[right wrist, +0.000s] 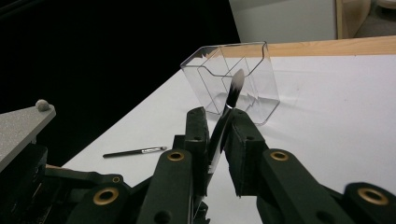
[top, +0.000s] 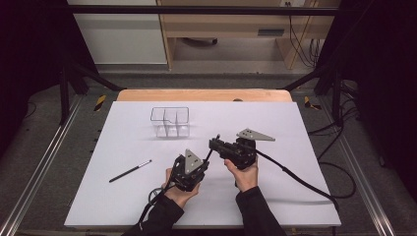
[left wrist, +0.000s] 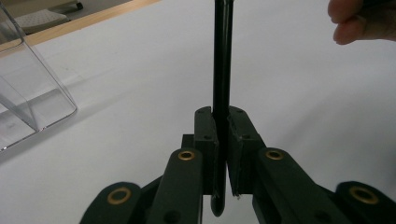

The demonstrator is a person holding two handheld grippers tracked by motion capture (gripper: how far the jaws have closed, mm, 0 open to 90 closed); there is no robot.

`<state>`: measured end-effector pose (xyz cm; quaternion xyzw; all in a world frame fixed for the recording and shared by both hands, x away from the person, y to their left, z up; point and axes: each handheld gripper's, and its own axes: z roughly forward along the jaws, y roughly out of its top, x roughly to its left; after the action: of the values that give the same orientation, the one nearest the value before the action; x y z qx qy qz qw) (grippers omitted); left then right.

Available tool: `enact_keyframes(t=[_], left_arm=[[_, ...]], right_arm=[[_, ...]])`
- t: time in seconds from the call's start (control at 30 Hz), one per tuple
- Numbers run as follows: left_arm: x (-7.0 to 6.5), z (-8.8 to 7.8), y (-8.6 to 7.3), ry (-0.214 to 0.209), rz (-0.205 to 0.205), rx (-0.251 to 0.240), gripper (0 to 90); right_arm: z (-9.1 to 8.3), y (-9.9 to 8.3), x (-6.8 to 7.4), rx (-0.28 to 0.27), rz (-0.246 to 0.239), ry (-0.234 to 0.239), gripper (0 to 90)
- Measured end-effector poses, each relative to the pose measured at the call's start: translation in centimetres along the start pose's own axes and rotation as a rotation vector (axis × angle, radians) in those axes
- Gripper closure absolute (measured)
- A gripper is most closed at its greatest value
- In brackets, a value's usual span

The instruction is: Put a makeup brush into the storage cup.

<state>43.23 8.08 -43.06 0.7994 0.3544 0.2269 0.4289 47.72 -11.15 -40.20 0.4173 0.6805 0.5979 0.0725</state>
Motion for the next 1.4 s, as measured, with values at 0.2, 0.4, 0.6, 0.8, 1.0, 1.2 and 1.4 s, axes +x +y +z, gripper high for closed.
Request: enact_keyframes(t=[0.2, 0.4, 0.6, 0.8, 1.0, 1.2, 1.4], left_arm=[[-0.1, 0.0, 0.0, -0.005, -0.006, 0.002, 83.2], [0.0, 0.0, 0.0, -0.011, -0.010, -0.005, 83.0], [0.3, 0.0, 0.1, -0.029, -0.019, -0.001, 73.6], [0.7, -0.2, 0.4, -0.025, -0.013, -0.020, 54.7], [1.0, -0.6, 1.1, -0.044, 0.002, -0.047, 52.1], [0.8, -0.5, 1.9, -0.050, 0.018, -0.072, 56.5], [0.6, -0.4, 2.7, -0.057, 0.015, -0.084, 63.1]], right_arm=[[-0.1, 0.0, 0.0, -0.001, 0.003, 0.020, 81.6], [-0.1, 0.1, 0.1, -0.005, 0.007, 0.044, 83.1], [-0.2, 0.1, 0.1, -0.009, 0.003, 0.054, 84.2], [-0.2, -0.1, 0.2, -0.002, -0.022, 0.052, 84.2], [-0.1, -0.1, 0.2, -0.008, -0.033, 0.060, 84.1], [-0.3, 0.0, 0.3, -0.018, -0.040, 0.072, 84.2], [-0.4, -0.1, 0.3, -0.016, -0.048, 0.077, 84.1]])
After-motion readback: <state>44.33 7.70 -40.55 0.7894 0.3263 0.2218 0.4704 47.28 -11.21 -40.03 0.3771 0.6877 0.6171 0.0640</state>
